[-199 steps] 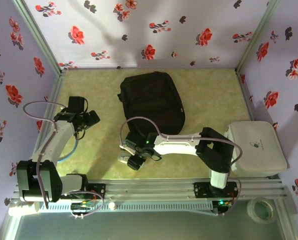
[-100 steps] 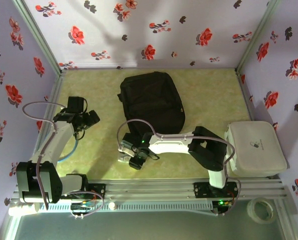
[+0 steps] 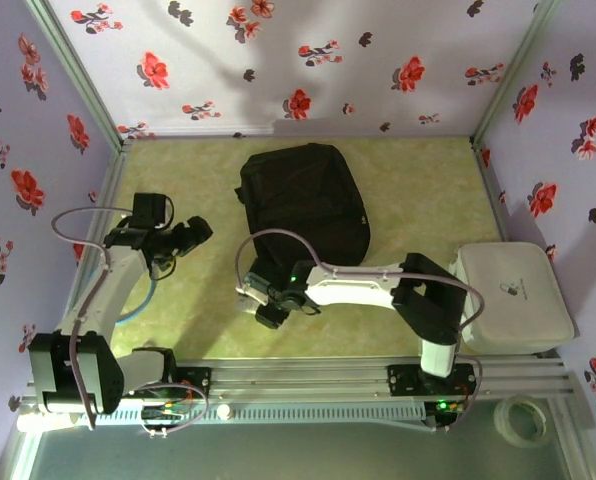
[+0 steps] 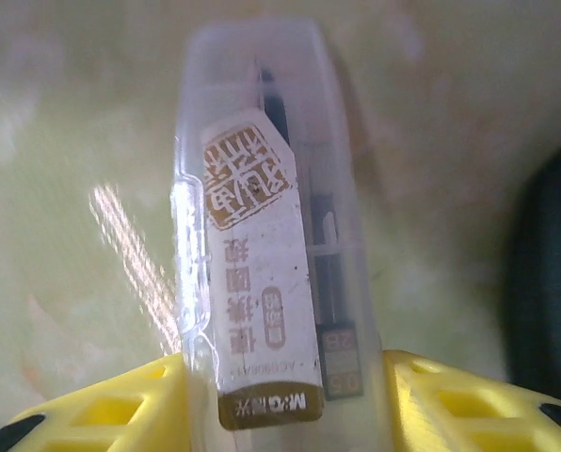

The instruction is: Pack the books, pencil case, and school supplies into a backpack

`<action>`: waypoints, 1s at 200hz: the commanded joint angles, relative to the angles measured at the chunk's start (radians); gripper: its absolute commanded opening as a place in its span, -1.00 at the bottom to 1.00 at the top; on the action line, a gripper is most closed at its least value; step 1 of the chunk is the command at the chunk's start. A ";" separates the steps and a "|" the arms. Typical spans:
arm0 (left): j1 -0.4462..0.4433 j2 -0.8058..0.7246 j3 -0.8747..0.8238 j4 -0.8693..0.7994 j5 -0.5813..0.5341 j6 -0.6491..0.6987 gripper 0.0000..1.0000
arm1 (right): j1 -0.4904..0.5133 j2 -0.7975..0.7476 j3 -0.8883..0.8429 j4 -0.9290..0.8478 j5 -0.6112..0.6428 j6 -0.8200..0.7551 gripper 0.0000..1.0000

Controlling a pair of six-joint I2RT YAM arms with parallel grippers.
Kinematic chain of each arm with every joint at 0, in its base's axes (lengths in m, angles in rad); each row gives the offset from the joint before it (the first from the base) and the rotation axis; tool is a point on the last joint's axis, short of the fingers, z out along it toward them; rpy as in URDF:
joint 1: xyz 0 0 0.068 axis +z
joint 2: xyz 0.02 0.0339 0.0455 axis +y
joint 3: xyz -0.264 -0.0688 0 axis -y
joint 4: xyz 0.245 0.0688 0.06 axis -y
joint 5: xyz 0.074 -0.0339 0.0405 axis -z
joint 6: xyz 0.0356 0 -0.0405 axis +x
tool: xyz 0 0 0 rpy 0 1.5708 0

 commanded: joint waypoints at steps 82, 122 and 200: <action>-0.151 0.005 -0.045 0.423 0.333 -0.295 0.92 | -0.167 -0.285 -0.138 0.271 0.123 0.170 -0.10; -0.255 0.140 -0.065 0.718 0.387 -0.457 0.71 | -0.200 -0.296 -0.139 0.280 0.092 0.212 -0.11; -0.323 0.257 -0.086 0.933 0.389 -0.561 -0.43 | -0.254 -0.303 -0.154 0.341 0.041 0.305 -0.14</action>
